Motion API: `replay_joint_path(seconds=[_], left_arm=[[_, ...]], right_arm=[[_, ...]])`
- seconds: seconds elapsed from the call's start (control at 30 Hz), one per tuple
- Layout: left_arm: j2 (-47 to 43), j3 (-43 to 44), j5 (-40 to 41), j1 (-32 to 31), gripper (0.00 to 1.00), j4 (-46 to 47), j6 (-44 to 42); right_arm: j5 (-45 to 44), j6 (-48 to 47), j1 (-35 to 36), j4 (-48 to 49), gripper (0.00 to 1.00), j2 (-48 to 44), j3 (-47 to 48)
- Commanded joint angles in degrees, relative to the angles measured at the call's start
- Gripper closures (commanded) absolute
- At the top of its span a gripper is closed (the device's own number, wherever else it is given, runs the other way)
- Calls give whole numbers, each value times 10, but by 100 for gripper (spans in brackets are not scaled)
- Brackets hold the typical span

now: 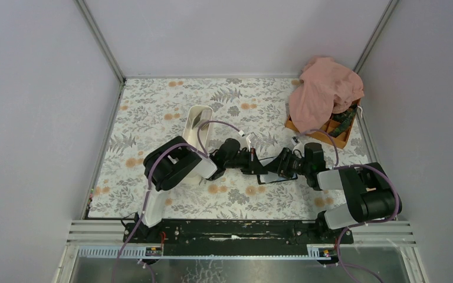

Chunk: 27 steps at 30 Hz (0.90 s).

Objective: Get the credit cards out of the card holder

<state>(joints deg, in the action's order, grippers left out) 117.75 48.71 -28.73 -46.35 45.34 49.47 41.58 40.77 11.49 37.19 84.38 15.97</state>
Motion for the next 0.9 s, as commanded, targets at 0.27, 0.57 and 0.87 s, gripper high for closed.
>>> replay_joint_path(seconds=[0.27, 0.57, 0.87], left_arm=[[34, -64, 4, 14, 98, 46, 9], [55, -71, 0, 23, 98, 62, 13], [82, -69, -14, 30, 98, 93, 30]], right_arm=[[7, 5, -11, 13, 56, -39, -2], [15, 4, -22, 4, 62, -51, -2], [-18, -37, -36, -84, 62, -102, 7]])
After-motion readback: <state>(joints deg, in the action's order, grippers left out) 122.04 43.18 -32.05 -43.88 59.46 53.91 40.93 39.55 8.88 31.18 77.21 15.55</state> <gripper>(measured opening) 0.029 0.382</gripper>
